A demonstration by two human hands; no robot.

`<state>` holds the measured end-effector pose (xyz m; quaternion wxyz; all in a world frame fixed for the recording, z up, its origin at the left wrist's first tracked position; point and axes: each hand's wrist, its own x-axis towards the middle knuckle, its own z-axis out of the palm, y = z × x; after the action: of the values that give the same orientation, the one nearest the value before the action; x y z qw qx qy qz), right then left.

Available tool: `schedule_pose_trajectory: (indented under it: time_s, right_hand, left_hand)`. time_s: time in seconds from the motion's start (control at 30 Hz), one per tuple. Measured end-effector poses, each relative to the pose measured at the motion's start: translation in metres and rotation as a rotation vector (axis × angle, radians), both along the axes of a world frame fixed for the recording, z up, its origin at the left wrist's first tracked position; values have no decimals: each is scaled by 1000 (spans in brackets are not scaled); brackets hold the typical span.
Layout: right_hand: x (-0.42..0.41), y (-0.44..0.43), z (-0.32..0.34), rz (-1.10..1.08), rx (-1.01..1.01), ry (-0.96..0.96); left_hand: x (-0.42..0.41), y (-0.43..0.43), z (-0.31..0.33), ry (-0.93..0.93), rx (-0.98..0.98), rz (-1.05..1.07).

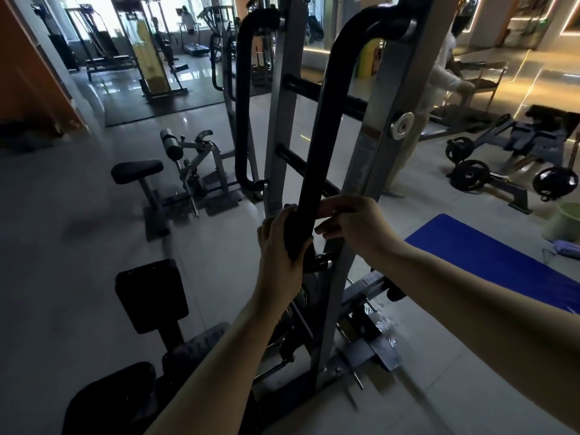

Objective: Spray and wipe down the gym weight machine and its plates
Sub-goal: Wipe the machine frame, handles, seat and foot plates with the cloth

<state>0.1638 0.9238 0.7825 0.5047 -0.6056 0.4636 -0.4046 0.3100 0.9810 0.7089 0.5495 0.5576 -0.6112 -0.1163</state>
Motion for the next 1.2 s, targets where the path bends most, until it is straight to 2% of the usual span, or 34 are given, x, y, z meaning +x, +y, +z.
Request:
schedule_pose_trajectory:
  time_s: [0.13,0.23,0.47,0.6,0.7,0.8,0.87,0.97,1.03,1.1,1.2]
  right_hand:
    - [-3,0,-12,17,42,-53]
    - [-4,-1,-25,9,82,-75]
    - [-9,0,-59,17,91,69]
    - [-9,2,-65,-8,108,107]
    - [-13,13,-72,19,106,217]
    - [-16,29,-82,134,115,349]
    - [-16,38,-87,194,245,240]
    - [-17,56,-77,297,541,-59]
    - [-19,66,-64,355,662,-261]
    - [-18,73,-57,347,644,-369]
    - [-16,78,-58,210,537,-342]
  left_hand:
    - [-4,-4,-21,60,-41,41]
    - [-8,-2,-41,14,-45,88]
    - [-14,6,-54,-23,-26,156]
    - [-7,12,-71,-38,157,149]
    - [0,41,-105,95,343,81]
    - [2,58,-100,243,381,103]
    - [3,54,-86,205,358,66]
    - [-3,55,-59,107,305,-17]
    - [-11,64,-38,92,302,-41]
    - [-14,74,-24,107,370,-106]
    - [-3,81,-14,83,479,-223]
